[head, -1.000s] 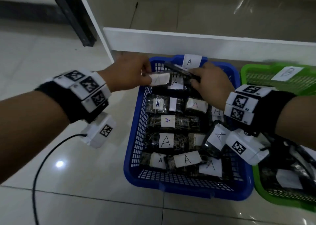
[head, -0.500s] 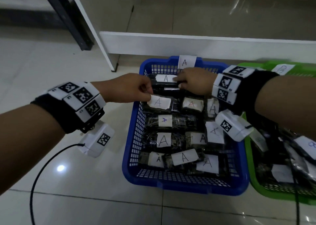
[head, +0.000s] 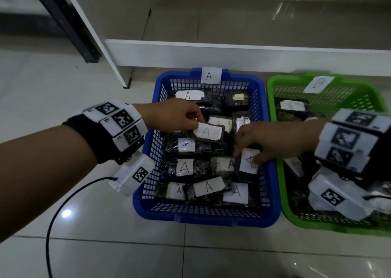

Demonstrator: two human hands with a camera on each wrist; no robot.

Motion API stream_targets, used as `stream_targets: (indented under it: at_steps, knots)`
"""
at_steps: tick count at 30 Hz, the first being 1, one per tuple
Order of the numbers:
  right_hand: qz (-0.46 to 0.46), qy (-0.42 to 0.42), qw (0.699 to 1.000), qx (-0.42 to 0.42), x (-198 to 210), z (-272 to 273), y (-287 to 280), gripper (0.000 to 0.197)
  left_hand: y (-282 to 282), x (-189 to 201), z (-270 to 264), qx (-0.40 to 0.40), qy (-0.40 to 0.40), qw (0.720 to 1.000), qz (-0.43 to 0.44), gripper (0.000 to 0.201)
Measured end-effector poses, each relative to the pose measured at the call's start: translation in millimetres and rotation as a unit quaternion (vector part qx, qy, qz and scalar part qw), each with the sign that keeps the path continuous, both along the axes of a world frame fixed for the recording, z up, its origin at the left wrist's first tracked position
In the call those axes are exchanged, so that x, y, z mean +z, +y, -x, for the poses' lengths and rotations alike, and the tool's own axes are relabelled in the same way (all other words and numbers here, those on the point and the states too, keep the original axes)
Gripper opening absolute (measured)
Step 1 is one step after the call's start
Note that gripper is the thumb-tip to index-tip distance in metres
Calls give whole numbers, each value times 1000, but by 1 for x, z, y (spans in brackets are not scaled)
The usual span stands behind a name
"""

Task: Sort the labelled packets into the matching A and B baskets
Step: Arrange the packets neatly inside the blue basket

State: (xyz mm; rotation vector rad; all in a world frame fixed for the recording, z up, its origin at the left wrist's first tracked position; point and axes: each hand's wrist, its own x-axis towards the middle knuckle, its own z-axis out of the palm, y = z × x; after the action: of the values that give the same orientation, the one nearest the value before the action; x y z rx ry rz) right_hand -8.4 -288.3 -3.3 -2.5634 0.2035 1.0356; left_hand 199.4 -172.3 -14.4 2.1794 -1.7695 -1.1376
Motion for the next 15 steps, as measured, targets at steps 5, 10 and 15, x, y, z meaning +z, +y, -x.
stream_targets:
  at_steps: [5, 10, 15]
  knots:
    - [24, -155, 978, -139, 0, 4, -8, 18, -5, 6, 1, 44, 3, 999, 22, 19]
    - [-5, -70, 994, -90, 2, 1, -7, 36, -5, 14, -11, 124, 7, 991, 49, 20]
    - [30, -79, 993, -84, -20, 5, 9, 38, 0, 11, -11, 125, 12, 991, 35, 18]
